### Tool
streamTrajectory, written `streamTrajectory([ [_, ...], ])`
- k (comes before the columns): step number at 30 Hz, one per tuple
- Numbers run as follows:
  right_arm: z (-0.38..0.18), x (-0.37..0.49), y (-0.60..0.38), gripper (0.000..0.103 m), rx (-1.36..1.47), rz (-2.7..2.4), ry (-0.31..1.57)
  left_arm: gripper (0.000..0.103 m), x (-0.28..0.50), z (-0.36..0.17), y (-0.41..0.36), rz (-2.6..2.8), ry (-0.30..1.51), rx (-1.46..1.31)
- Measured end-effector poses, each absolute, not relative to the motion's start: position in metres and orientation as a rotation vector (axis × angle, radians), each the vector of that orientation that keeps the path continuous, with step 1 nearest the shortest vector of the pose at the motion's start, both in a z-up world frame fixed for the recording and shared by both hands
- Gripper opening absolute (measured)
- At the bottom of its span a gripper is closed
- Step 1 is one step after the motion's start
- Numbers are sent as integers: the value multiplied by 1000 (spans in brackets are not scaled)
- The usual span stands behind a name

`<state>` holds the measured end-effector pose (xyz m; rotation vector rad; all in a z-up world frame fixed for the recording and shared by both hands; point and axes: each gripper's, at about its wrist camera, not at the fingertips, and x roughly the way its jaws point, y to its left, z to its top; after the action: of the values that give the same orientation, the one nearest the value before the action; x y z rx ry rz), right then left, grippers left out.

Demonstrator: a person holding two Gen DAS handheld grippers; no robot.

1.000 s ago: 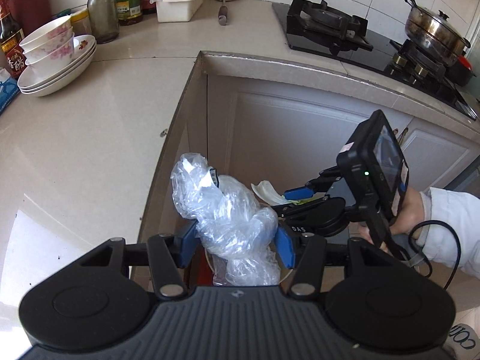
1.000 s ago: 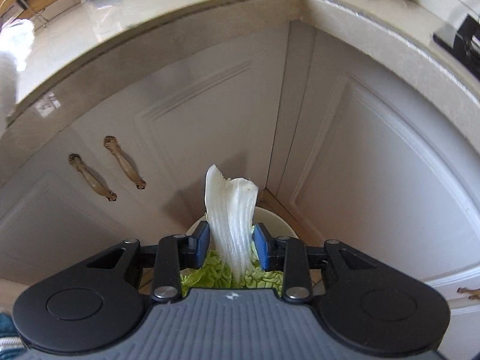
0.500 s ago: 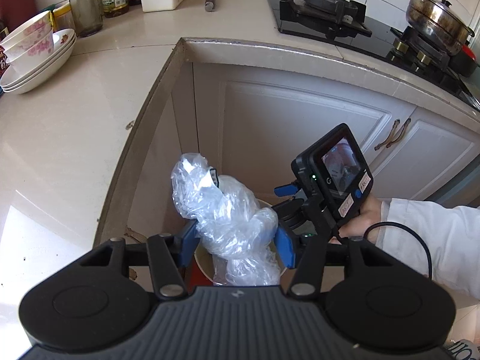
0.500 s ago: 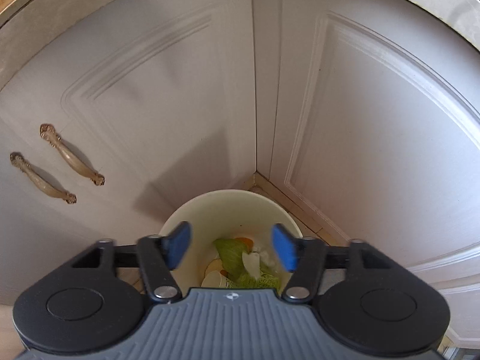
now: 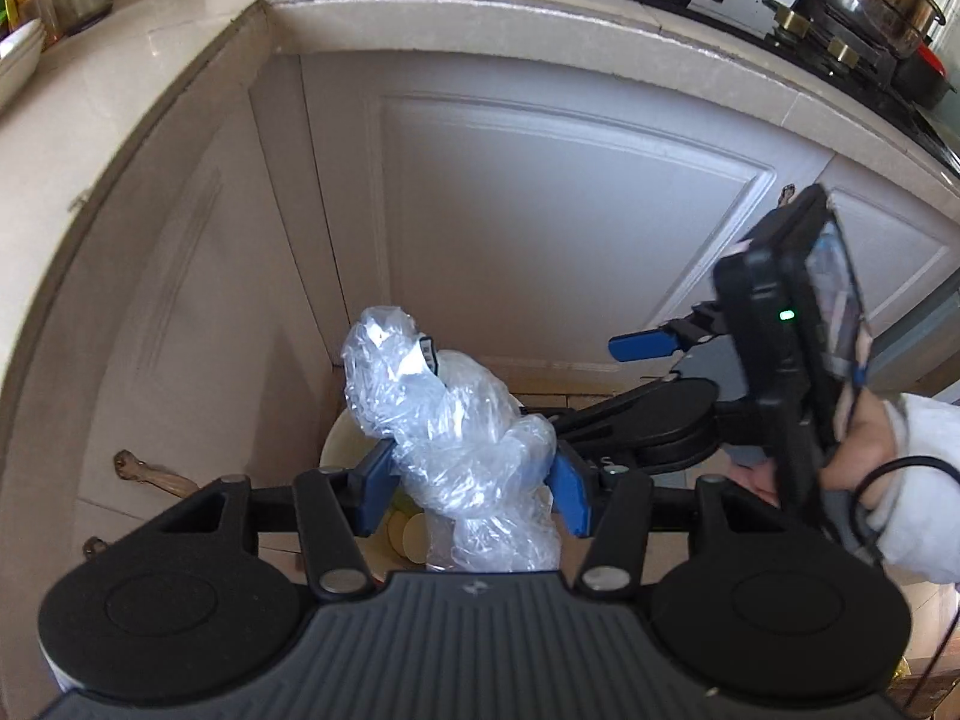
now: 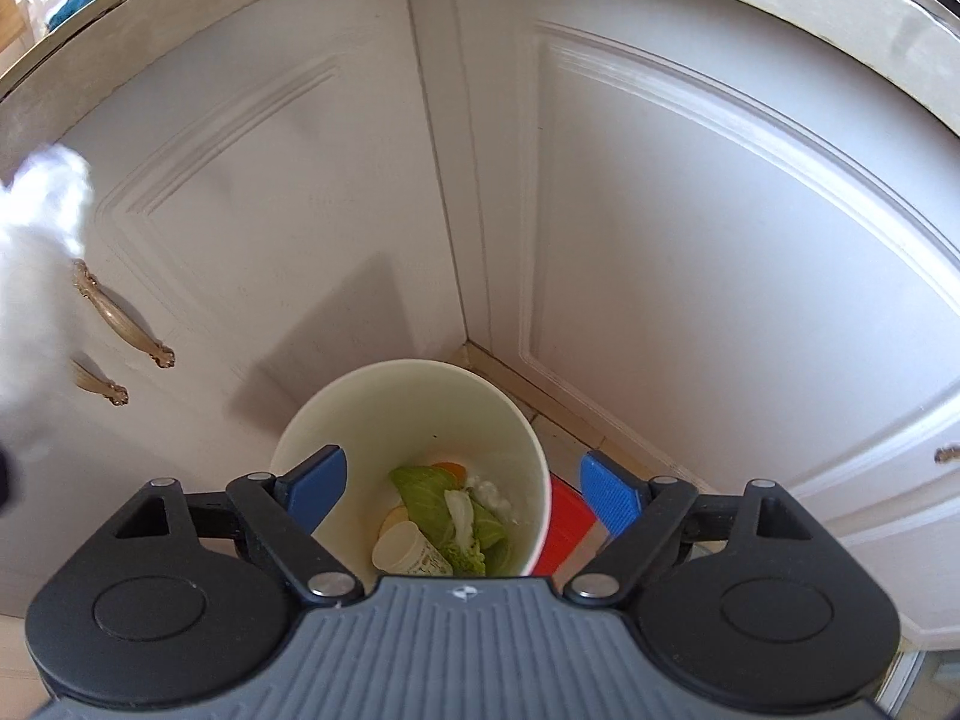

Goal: Collect trash
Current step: 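Open the left tool over the bucket to drop the plastic bag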

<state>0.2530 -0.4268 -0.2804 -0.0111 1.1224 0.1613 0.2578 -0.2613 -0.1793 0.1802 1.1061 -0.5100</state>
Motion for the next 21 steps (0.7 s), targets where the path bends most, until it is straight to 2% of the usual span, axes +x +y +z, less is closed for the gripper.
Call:
streamTrajectory([
  [10,-269,228,-456,89,11,71,1117,55,289,-274,-284,-492,1221,180],
  [11,-268,227,-458,89,16,66,1116,58,291,-278,-285,-481,1219,188],
  [12,-266,225,-460,89,19,63,1115,70,293,-281,-285,-475,1215,190],
  [14,-263,222,-461,89,25,61,1112,86,294,-285,-287,-461,1203,198],
  [17,-258,220,-464,89,37,62,1106,92,294,-287,-289,-455,1191,200],
  [21,-249,221,-464,89,53,63,1095,92,293,-285,-288,-437,1176,210],
])
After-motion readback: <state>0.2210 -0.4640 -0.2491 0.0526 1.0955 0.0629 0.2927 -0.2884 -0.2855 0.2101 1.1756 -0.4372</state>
